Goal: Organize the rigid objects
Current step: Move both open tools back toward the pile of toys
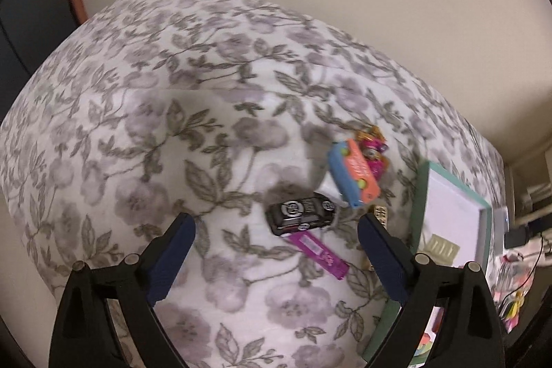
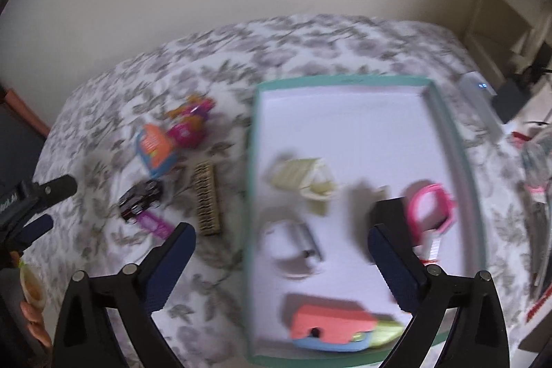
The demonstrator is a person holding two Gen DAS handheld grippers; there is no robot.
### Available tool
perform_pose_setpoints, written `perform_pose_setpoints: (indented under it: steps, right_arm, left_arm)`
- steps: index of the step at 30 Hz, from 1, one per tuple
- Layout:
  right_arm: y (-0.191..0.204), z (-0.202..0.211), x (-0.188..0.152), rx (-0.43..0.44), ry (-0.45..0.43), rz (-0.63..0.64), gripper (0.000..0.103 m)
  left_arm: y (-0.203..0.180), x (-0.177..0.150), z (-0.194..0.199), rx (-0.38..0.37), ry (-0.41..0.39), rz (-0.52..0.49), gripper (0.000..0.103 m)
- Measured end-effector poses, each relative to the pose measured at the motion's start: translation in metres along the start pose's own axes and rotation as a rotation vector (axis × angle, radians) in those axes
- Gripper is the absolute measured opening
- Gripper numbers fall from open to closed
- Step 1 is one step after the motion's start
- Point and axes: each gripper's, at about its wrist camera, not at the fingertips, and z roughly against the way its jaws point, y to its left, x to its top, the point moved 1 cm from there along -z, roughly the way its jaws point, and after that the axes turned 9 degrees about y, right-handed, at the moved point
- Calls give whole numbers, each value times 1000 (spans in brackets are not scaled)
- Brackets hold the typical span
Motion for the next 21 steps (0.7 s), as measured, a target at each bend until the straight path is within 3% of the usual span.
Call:
perform_pose_setpoints:
  steps: [12,17,21]
  right_arm:
    - [52,-17,4,36,-2,75,101]
    - [71,-32,7,18,9,121,100]
    - [72,-44,11,-11,16,117,91]
  left_arm:
    - [49,12,-20,43,90,99,95]
    - [43,16,-37,35,139,68,95]
    - [30,20,-51,33,176,19,95]
